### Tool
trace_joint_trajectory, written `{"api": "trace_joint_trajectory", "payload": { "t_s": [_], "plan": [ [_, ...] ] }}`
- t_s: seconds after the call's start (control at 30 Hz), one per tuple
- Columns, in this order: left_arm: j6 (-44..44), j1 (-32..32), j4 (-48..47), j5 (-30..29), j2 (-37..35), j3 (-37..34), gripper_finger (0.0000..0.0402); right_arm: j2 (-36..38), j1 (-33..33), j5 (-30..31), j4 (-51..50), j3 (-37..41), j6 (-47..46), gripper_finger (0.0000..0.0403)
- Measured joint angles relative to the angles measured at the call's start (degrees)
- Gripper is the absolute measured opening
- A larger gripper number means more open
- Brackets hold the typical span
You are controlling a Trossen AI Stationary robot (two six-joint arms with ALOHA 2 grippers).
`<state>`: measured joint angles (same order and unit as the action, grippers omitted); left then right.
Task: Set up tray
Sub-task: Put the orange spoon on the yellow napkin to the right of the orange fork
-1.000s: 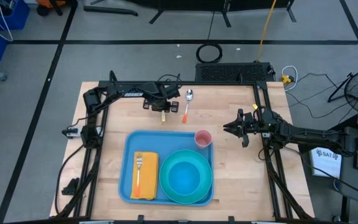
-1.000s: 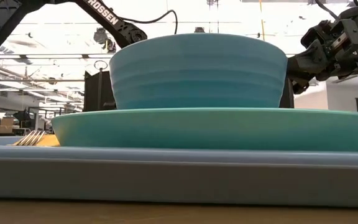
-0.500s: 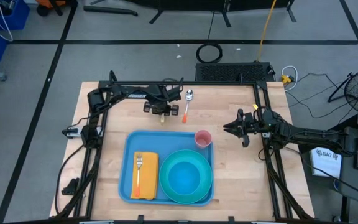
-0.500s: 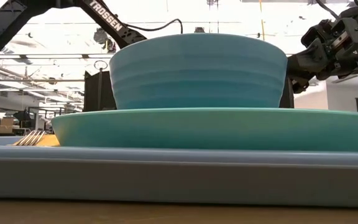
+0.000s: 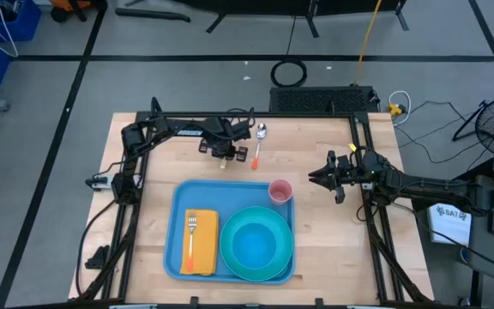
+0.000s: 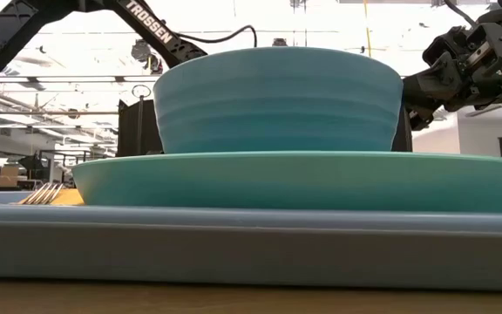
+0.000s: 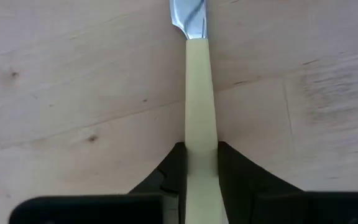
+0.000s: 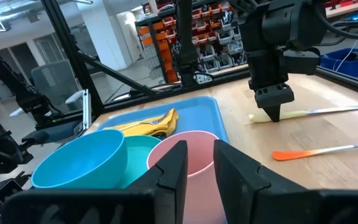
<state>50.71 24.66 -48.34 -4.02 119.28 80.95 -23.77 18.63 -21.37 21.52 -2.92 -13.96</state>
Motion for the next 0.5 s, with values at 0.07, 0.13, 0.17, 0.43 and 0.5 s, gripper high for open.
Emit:
{"api": "trace_joint_trajectory", "payload": {
  "t_s": [0.07, 0.13, 0.17, 0.43, 0.5],
  "plan": [
    [-0.26, -0.1, -0.02, -0.18, 0.02, 0.0, 0.0063, 0.0, 0.0, -0.01, -0.14, -0.01, 0.03, 0.0068],
    [-0.82, -0.04, 0.0, 0.16, 0.04, -0.02, 0.0063, 0.0, 0.0, 0.0, -0.4, -0.02, 0.03, 0.0068],
    [-0.91, -0.04, 0.0, 0.09, 0.04, -0.04, 0.0063, 0.0, 0.0, 0.0, -0.44, 0.0, 0.03, 0.0068],
    [0.53, -0.11, 0.55, 0.92, 0.04, -0.11, 0.0063, 0.0, 0.0, 0.0, -0.42, -0.01, 0.06, 0.0068],
    [0.42, -0.37, 0.55, 1.27, 0.04, -0.13, 0.0074, 0.0, 0.0, 0.0, -0.42, 0.0, 0.07, 0.0068]
  ]
}}
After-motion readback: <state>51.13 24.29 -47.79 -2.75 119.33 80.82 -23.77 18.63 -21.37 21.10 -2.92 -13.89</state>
